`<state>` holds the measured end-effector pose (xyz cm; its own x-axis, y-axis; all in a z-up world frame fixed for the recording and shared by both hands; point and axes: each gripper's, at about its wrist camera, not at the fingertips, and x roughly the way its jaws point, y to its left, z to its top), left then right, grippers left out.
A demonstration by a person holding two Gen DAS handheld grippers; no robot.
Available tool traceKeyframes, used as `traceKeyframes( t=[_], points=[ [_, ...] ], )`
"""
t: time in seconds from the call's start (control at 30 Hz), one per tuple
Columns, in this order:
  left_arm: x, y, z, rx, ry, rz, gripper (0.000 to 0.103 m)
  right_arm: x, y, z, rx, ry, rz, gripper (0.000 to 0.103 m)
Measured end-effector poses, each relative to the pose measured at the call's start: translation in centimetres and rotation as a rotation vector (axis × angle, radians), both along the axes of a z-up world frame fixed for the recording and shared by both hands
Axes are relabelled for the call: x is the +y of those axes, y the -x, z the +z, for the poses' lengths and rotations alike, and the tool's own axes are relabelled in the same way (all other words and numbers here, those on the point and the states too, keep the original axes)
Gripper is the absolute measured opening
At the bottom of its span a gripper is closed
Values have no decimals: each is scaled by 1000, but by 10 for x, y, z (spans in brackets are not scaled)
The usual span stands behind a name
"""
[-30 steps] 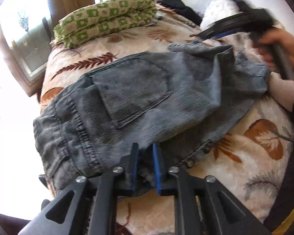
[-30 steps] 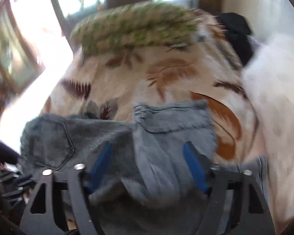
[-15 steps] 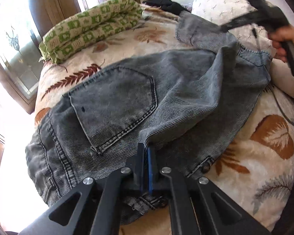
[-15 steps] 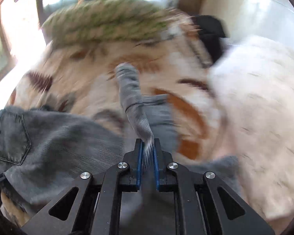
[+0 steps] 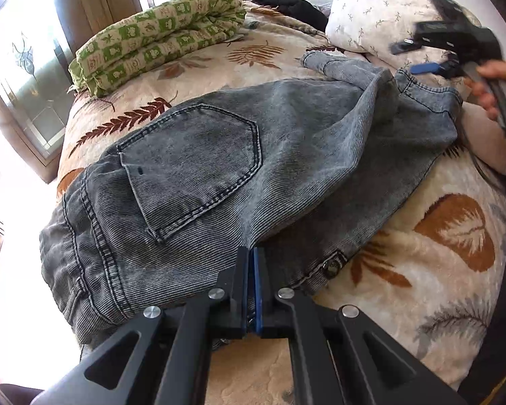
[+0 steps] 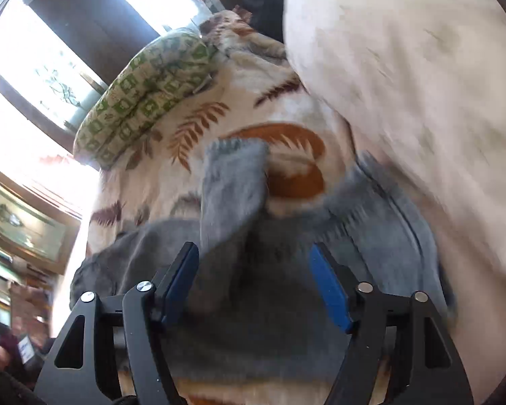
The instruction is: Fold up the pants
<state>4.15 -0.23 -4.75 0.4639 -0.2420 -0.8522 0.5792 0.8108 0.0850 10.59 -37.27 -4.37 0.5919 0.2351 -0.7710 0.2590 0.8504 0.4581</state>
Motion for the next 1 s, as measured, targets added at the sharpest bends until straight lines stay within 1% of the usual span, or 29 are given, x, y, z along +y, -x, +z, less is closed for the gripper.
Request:
traceKeyframes(
  t=[0.03, 0.1, 0.17, 0.2, 0.23, 0.27, 0.3, 0.33, 0.37, 0.4, 0.43, 0.47, 0.5, 0.53, 0.57, 0.63, 0.7, 0.77, 0.8, 0.87, 0.93, 1.0],
  points=[
    [-1, -1, -1, 2, -2, 1, 4, 1, -14, -3, 7, -1, 9, 69],
    [-4, -1, -1, -4, -5, 5, 5, 2, -39, -14, 51, -18, 18, 69],
    [-7, 0, -1, -10, -2, -2, 7, 1, -63, -32, 93, -54, 19, 69],
    [-10, -1, -1, -12, -2, -7, 11, -3, -67, -40, 104, -81, 20, 69],
    [-12, -1, -2, -14, -6, -12, 18, -2, -69, -45, 109, -106, 20, 59],
    [-15, -3, -4, -15, -16, -17, 22, 0, -69, -49, 111, -128, 28, 28],
    [-18, -4, -7, -20, -30, -20, 25, 3, -68, -47, 110, -106, 33, 14],
    [-21, -6, -10, -25, -43, -23, 25, 7, -64, -42, 91, -68, 35, 11],
    [-24, -7, -13, -23, -50, -26, 24, 11, -57, -34, 60, -23, 43, 10],
    [-25, -9, -15, -20, -50, -29, 12, 16, -50, -25, 29, 22, 53, 10],
    [-26, -9, -15, -25, -49, -29, 6, 20, -42, -14, -2, 67, 58, 9],
    [-26, -8, -13, -35, -44, -27, 5, 23, -33, -4, -28, 114, 59, 9],
    [-25, -6, -10, -44, -31, -23, 4, 27, -22, 7, -50, 182, 58, 9],
    [-21, -5, -6, -51, -13, -18, 3, 31, -7, 20, -69, 274, 50, 9],
    [-18, -3, -2, -55, 4, -12, 3, 32, 6, 28, -82, 332, 42, 9],
    [-11, 3, 6, -61, 35, -13, 3, 31, 31, 36, -78, 405, 13, 9],
    [-7, 8, 9, -60, 40, -23, 3, 27, 52, 33, -43, 428, -9, 9],
    [-5, 12, 6, -45, 40, -26, 3, 25, 72, 18, 14, 428, -23, 9],
    [-4, 12, 3, -35, 37, -23, 3, 23, 78, 5, 57, 412, -27, 9],
    [-6, 12, -8, 1, 18, -15, 3, 21, 75, -19, 142, 380, -21, 10],
    [-8, 16, -14, 1, 2, -14, 3, 16, 72, -45, 232, 307, -27, 11],
    [-5, 20, -11, -10, 19, -12, 3, 15, 73, -47, 240, 300, -35, 11]
  ],
)
